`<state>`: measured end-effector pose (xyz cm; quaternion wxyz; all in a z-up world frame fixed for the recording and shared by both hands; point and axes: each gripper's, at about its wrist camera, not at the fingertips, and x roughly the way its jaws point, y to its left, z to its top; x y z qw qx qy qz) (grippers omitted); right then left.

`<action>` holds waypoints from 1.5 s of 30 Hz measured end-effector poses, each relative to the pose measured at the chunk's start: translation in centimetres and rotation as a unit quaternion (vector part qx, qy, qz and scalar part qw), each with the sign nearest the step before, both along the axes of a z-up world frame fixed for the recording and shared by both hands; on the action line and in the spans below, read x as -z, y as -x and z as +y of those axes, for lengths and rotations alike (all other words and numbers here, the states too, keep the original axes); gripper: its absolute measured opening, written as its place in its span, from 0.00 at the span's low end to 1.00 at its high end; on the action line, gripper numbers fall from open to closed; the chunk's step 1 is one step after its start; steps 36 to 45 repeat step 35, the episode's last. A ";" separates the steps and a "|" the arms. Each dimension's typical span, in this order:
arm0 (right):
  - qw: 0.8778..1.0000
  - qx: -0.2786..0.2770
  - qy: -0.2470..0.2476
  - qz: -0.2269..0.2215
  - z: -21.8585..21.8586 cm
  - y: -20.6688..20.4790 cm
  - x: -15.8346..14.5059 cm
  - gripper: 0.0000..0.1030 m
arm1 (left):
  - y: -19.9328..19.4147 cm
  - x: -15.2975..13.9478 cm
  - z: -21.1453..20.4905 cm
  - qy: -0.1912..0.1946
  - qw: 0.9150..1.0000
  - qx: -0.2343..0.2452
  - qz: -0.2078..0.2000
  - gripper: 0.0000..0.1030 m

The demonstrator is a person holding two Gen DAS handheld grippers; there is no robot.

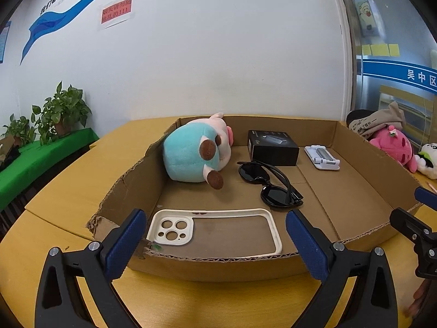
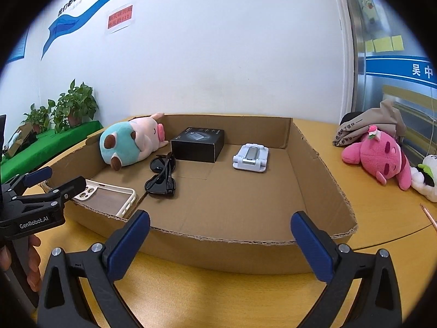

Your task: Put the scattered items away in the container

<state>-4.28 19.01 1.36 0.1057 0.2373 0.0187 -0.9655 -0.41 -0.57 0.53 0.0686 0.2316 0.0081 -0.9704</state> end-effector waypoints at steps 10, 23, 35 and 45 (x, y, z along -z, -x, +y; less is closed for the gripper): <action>1.000 0.000 -0.001 0.002 -0.2 -0.1 -0.1 1.00 | 0.2 0.3 -0.7 -0.035 0.999 0.013 -0.009 1.00; 1.000 0.000 -0.001 0.002 -0.2 0.0 -0.2 1.00 | 0.0 0.2 -0.5 -0.035 0.999 0.013 -0.009 1.00; 1.000 0.000 0.000 0.002 -0.2 0.0 -0.3 1.00 | -0.4 0.1 -0.2 -0.030 1.000 0.001 -0.008 1.00; 1.000 0.000 0.000 0.002 -0.2 0.0 -0.3 1.00 | -0.4 0.1 -0.2 -0.030 1.000 0.001 -0.008 1.00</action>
